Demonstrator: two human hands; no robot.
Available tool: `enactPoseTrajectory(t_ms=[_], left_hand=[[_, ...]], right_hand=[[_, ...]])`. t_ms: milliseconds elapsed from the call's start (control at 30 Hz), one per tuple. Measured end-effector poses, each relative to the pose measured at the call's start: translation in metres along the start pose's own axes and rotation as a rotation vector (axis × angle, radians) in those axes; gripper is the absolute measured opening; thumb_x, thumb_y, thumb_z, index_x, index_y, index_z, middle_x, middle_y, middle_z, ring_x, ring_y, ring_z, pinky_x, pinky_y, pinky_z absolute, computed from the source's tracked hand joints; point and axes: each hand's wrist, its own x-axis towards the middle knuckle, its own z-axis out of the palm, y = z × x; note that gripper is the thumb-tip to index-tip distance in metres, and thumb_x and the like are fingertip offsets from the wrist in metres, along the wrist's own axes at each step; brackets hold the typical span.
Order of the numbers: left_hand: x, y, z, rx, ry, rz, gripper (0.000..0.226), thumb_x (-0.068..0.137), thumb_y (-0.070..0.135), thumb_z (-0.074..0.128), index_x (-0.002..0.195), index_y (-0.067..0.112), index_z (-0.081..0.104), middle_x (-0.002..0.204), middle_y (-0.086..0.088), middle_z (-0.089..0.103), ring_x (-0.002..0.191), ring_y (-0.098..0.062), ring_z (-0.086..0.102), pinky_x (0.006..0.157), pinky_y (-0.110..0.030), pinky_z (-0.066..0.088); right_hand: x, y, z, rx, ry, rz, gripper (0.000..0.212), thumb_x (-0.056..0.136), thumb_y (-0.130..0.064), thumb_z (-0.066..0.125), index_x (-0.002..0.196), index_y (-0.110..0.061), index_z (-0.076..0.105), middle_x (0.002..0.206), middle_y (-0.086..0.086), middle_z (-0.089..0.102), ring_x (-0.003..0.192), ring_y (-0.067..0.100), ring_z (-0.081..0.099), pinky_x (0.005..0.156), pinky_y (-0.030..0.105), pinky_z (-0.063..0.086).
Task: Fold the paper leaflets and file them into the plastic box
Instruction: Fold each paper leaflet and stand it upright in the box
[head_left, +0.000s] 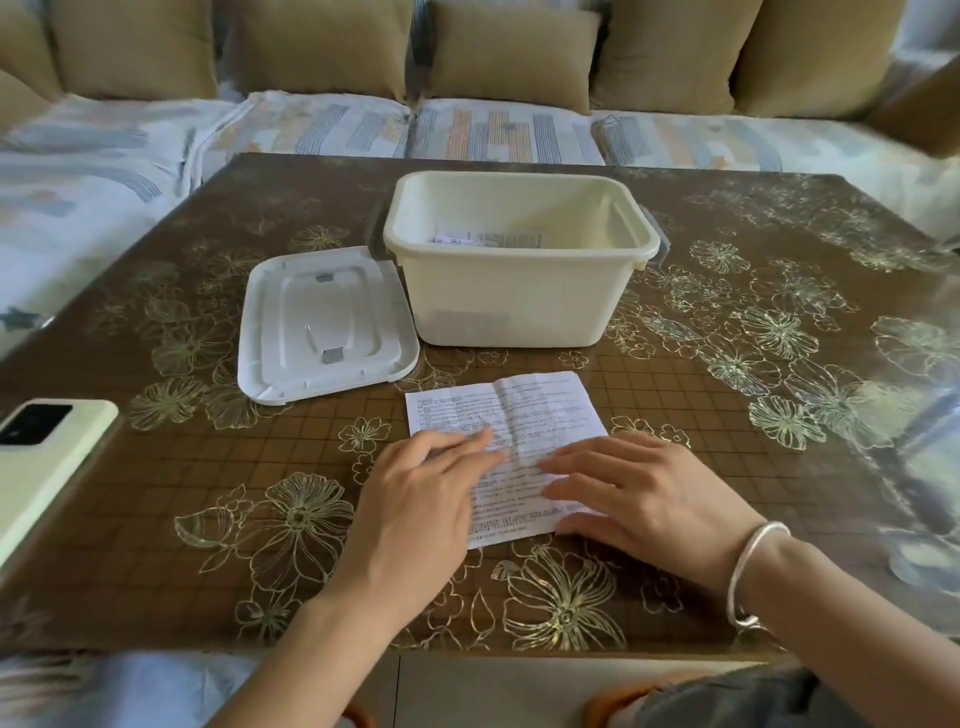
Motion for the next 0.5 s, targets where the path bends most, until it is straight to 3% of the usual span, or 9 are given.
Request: enactPoseTrajectory(t_ms=[200, 367, 433, 500], left_hand=[[-0.005, -0.002, 0.0, -0.037, 0.013, 0.008, 0.04, 0.078, 0.007, 0.067, 0.113, 0.024, 0.071, 0.124, 0.009, 0.066, 0.118, -0.01, 0.06, 0.102, -0.034, 0.041], [-0.006, -0.004, 0.001, -0.056, 0.046, 0.027, 0.035, 0.081, 0.008, 0.068, 0.112, 0.025, 0.071, 0.124, 0.008, 0.067, 0.12, -0.012, 0.059, 0.102, -0.038, 0.044], [-0.006, -0.005, 0.0, -0.077, 0.041, 0.023, 0.024, 0.09, 0.023, 0.062, 0.112, 0.027, 0.071, 0.125, 0.01, 0.065, 0.122, -0.01, 0.057, 0.101, -0.039, 0.047], [-0.005, -0.002, -0.005, -0.102, -0.026, -0.005, 0.042, 0.094, 0.055, 0.044, 0.116, 0.029, 0.069, 0.131, 0.012, 0.061, 0.126, -0.008, 0.052, 0.105, -0.037, 0.042]], right_hand=[[0.006, -0.004, -0.005, -0.058, -0.004, -0.157, 0.021, 0.091, -0.028, 0.057, 0.102, -0.017, 0.07, 0.113, 0.001, 0.069, 0.103, 0.016, 0.066, 0.072, 0.033, 0.058], [0.012, -0.01, 0.0, -0.123, 0.012, -0.202, 0.017, 0.087, -0.012, 0.052, 0.09, -0.012, 0.068, 0.093, 0.004, 0.071, 0.081, 0.023, 0.068, 0.059, 0.036, 0.055], [0.015, -0.014, 0.001, -0.141, 0.027, -0.151, 0.018, 0.091, -0.011, 0.048, 0.086, -0.012, 0.065, 0.083, 0.002, 0.068, 0.072, 0.023, 0.065, 0.057, 0.036, 0.053], [0.018, -0.018, 0.0, -0.148, 0.078, -0.086, 0.02, 0.095, -0.013, 0.046, 0.085, -0.014, 0.063, 0.076, -0.001, 0.065, 0.066, 0.021, 0.062, 0.056, 0.035, 0.052]])
